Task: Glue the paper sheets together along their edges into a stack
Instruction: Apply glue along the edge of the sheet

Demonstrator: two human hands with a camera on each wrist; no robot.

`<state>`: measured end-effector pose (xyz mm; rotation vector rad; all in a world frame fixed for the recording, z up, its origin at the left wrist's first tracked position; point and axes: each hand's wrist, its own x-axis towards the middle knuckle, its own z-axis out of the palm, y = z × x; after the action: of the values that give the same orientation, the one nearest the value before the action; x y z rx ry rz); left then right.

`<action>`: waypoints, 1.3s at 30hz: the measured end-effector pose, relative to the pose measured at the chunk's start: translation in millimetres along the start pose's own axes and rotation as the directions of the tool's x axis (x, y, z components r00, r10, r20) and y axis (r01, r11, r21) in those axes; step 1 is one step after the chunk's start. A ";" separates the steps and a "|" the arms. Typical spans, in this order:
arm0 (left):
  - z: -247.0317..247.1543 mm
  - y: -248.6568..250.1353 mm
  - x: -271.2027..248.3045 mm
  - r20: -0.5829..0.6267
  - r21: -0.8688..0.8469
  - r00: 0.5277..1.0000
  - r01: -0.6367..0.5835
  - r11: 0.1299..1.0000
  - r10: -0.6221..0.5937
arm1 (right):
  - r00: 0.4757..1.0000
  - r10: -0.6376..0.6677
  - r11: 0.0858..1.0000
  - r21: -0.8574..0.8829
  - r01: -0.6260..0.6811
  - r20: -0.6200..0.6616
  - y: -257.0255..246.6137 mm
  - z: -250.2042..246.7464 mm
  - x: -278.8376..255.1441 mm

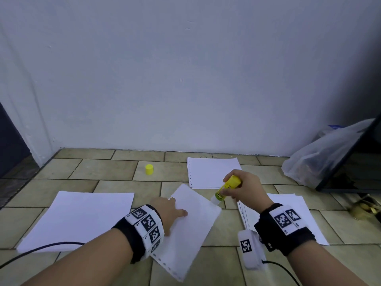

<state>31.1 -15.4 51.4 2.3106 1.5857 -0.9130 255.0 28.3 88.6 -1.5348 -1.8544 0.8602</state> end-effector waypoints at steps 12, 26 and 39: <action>15.2 -2.0 2.1 -0.110 -0.242 0.994 -0.050 0.969 0.024 | 0.999 0.053 0.997 -0.050 -0.053 0.001 6.8 24.6 23.6; 16.6 -2.8 12.4 -0.109 -0.242 0.994 -0.001 0.970 -0.026 | 0.979 -0.094 0.971 -0.200 0.130 0.181 -23.4 85.7 50.1; 17.9 -2.7 12.2 -0.096 -0.233 0.995 0.007 0.972 -0.030 | 0.897 -0.030 0.843 -0.471 0.260 0.441 -40.3 51.2 38.5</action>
<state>24.8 -13.4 30.6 2.2104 1.6567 -0.5871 184.2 55.0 89.1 -1.5578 -2.6621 0.6778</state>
